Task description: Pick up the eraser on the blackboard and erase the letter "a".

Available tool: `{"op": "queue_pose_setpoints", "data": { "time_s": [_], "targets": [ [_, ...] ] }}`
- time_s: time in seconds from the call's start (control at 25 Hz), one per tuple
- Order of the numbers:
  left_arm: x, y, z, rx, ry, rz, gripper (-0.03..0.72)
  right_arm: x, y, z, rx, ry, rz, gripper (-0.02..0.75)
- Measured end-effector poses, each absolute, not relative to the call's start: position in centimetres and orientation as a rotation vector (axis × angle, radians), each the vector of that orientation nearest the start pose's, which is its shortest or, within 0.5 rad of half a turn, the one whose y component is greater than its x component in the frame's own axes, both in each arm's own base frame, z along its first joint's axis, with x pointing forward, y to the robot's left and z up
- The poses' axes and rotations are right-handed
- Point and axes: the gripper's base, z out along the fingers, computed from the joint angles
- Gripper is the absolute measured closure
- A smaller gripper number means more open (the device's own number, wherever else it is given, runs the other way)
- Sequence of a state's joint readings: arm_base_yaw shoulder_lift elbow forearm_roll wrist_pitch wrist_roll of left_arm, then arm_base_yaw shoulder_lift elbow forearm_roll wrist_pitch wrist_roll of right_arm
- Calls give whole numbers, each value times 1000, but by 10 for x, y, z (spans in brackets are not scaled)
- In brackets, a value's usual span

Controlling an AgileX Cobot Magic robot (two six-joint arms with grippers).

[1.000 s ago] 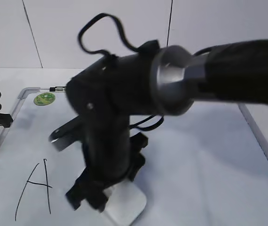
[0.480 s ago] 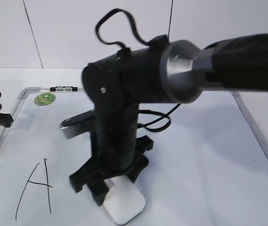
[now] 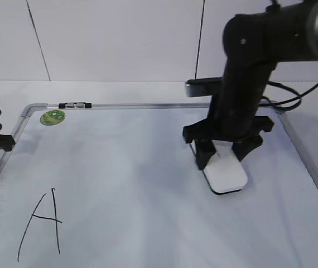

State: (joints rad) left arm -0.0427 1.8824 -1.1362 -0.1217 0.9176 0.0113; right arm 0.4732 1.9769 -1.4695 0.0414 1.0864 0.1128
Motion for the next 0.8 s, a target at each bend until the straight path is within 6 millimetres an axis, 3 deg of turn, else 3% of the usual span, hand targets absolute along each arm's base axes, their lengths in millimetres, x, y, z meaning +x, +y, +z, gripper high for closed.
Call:
{"op": "queue_pose_setpoints", "data": {
  "time_s": [0.08, 0.24, 0.44, 0.56, 0.8],
  "targets": [
    [334, -23, 153, -32, 3145, -152, 673, 350, 157, 200, -430, 3038, 89, 208],
    [334, -23, 153, -30, 3145, -149, 673, 355, 112, 194, -293, 3081, 72, 208],
    [334, -23, 153, -30, 3148, -150, 672, 366, 68, 192, -203, 3071, 61, 208],
    [334, -23, 153, -30, 3148, -150, 672, 368, 55, 192, -203, 3069, 39, 208],
    [334, -23, 153, -30, 3148, -150, 671, 370, 51, 190, -220, 3060, -5, 208]
  ]
}}
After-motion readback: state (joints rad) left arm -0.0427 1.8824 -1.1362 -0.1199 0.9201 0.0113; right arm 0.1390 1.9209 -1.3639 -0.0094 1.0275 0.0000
